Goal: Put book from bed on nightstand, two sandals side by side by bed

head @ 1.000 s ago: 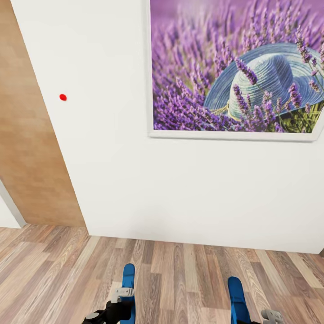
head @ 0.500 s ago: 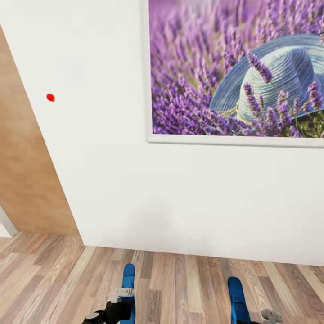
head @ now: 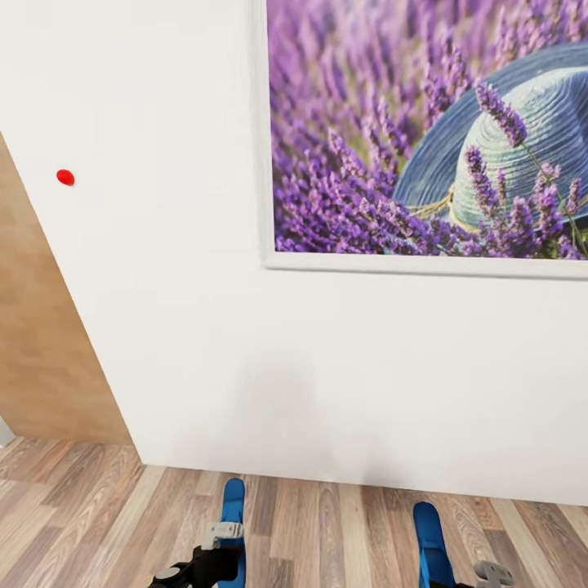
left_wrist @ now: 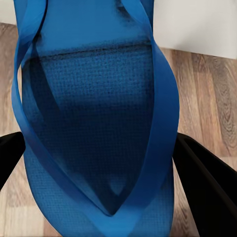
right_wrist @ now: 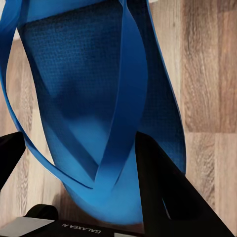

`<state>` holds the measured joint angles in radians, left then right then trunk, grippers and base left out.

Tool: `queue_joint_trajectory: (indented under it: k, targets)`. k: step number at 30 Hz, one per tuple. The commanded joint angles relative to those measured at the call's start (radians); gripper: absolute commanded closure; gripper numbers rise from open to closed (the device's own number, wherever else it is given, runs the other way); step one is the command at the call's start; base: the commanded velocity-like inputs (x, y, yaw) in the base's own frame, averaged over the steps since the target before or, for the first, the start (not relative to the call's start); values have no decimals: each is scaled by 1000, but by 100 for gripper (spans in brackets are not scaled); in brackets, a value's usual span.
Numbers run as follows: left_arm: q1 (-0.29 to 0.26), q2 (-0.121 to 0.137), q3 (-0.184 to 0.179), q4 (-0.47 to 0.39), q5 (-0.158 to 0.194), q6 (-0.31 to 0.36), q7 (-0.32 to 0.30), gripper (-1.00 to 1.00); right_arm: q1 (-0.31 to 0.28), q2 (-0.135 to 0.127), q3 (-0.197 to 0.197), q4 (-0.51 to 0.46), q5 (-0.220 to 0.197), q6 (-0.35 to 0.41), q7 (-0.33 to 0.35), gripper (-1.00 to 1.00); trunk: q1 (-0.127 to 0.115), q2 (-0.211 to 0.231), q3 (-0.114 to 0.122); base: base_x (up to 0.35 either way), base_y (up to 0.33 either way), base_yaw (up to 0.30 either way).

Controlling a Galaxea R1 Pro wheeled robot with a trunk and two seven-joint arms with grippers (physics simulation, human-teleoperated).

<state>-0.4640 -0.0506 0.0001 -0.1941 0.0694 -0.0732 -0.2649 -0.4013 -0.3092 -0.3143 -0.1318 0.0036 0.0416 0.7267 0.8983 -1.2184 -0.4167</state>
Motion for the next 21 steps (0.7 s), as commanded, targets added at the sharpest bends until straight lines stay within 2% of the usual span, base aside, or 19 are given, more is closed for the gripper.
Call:
queue_joint_trajectory:
  k: [1,6,17,21]
  targets:
    - [-1,0,0,1,7,-2,-4,100,-1,0,-5,0,-2,7,5,100,0,-1,-1,82,0,5]
    - [-1,0,0,1,7,-2,-4,100,-1,1,-5,0,-2,6,5,100,0,-1,-1,24,0,169]
    - [-1,0,0,1,7,-2,-4,100,-1,0,-5,0,-1,6,-3,100,0,-1,-1,3,0,287]
    - [-1,0,0,1,7,-2,-4,100,-1,0,-5,0,-1,6,-4,100,0,-1,-1,176,0,292]
